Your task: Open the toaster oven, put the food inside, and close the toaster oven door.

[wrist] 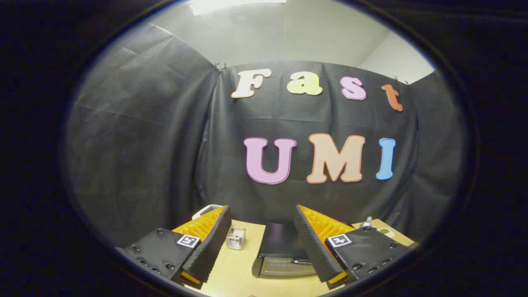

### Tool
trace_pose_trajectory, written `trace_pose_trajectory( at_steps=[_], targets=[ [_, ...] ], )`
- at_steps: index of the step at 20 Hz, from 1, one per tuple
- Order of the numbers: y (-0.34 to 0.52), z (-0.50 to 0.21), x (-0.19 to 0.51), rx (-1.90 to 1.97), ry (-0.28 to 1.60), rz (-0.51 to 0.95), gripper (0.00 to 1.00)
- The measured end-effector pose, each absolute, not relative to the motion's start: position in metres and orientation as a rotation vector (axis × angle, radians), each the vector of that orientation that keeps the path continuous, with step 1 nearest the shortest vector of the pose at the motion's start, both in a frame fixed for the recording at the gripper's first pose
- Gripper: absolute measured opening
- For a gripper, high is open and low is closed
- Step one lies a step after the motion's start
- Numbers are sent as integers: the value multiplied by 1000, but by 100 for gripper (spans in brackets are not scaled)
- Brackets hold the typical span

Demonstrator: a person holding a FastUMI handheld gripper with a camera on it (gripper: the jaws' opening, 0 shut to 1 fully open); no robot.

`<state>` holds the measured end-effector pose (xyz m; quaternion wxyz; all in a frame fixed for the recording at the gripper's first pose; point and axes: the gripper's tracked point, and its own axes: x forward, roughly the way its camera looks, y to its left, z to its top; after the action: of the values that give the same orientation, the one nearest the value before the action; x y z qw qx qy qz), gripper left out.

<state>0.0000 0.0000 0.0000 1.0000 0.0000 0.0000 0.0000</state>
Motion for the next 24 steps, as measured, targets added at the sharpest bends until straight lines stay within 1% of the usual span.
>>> trace_pose_trajectory(
  at_steps=[5, 9, 15, 24],
  targets=[
    [7, -22, 13, -12, 43, 19, 96],
    [-1, -21, 11, 0, 35, 6, 96],
    [-25, 2, -1, 37, 9, -26, 96],
    [-59, 17, -11, 52, 14, -91, 97]
  ],
)
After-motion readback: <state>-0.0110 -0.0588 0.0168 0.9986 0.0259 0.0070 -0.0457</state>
